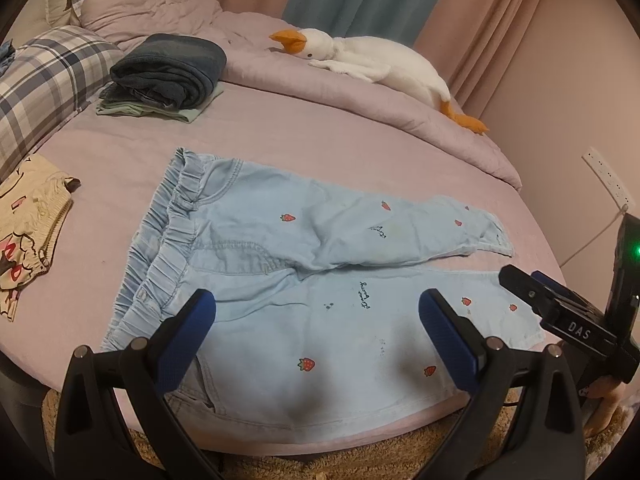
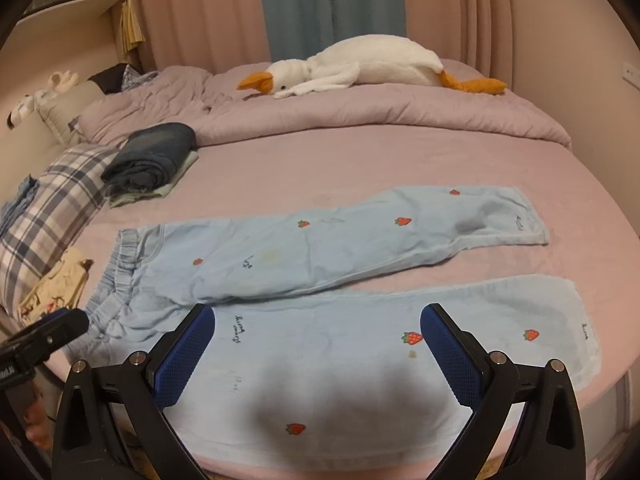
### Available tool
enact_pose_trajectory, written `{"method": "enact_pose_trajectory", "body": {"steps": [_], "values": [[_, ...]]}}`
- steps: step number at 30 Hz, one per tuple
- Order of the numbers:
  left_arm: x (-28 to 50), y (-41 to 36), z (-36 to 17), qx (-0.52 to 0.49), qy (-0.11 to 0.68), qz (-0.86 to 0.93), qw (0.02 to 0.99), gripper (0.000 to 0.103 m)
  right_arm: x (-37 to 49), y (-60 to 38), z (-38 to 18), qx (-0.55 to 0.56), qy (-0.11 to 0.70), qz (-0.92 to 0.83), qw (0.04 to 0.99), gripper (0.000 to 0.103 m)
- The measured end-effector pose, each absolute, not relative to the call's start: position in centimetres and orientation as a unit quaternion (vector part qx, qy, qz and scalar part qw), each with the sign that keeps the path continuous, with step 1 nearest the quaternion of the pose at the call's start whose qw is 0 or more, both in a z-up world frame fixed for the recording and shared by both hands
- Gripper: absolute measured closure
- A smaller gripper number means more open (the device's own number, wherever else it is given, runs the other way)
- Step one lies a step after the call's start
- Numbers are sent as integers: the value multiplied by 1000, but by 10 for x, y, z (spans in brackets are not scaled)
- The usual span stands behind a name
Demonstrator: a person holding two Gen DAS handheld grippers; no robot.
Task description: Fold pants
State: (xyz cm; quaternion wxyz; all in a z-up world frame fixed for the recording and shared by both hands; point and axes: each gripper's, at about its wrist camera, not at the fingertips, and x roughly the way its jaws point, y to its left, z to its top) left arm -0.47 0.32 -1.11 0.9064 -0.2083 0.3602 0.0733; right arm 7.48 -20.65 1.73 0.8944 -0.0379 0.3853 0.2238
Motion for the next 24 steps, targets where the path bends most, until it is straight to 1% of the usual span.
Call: {"method": "enact_pose_trajectory", "body": {"steps": [5,9,24], "values": [[-4,8,-17,-201,350,72,912,2,71,-194,15,-53,389,224,892,1],[-3,13,-22,-205,367,76,904,2,71,-189,13,-55,393,226,890,1],[-2,19,-27,-228,379,68,894,2,76,-187,9,-39,409,216,886,1]]}}
